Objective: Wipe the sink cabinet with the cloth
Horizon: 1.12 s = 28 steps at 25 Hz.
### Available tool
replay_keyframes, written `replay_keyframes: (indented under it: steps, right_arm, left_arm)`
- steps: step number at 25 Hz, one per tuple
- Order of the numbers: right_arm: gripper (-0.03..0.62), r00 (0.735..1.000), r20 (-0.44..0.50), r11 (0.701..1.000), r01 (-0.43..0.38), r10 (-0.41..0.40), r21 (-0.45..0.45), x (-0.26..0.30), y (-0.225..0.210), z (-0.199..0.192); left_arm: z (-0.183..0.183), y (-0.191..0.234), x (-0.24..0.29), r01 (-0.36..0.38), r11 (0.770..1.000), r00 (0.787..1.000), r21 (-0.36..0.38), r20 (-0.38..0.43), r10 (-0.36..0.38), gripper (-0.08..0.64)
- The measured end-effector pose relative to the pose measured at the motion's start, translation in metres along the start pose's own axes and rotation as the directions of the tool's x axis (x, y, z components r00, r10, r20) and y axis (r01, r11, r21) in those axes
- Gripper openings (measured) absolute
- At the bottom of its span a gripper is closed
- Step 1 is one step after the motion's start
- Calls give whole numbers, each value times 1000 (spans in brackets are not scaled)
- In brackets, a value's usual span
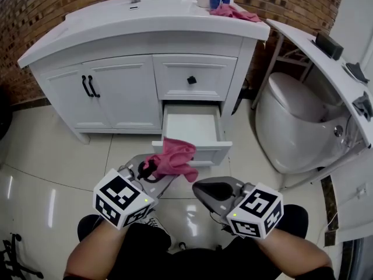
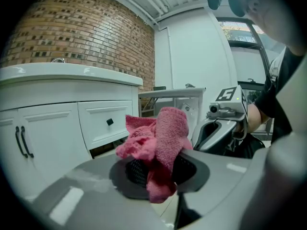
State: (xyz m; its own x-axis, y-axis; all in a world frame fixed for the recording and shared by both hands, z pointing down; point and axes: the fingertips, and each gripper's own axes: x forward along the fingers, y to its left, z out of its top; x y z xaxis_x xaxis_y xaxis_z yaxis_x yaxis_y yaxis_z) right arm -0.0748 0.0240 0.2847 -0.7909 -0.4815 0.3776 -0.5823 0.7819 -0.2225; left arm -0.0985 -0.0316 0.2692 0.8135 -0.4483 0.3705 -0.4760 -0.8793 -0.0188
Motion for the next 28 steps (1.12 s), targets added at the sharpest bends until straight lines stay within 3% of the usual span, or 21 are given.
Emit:
replay_keyframes:
  steps: [6, 14, 20, 24, 28]
  right_arm:
    - [6, 1000, 3, 1000, -23, 23, 16, 20, -17, 20]
    - [6, 996, -61, 998, -60, 62, 36, 55, -56, 30]
    - [6, 988, -114, 994, -101, 105, 37, 84, -74, 20]
    - [6, 983, -143, 993, -119, 116, -10, 98, -78, 14]
    - [6, 982, -147, 993, -121, 120, 2, 99, -98, 16]
  left_arm:
    - [12, 35, 25, 8, 1000, 1000, 21, -26, -8, 98]
    - [12, 89, 70, 25, 1000, 997, 15, -71, -23, 97]
    - [10, 125, 112, 34, 999, 993, 27, -110, -31, 97]
    - [-9, 144, 151, 56, 998, 981, 7, -185, -54, 97]
    - [-28, 152, 194, 96, 995, 960, 2, -266, -92, 97]
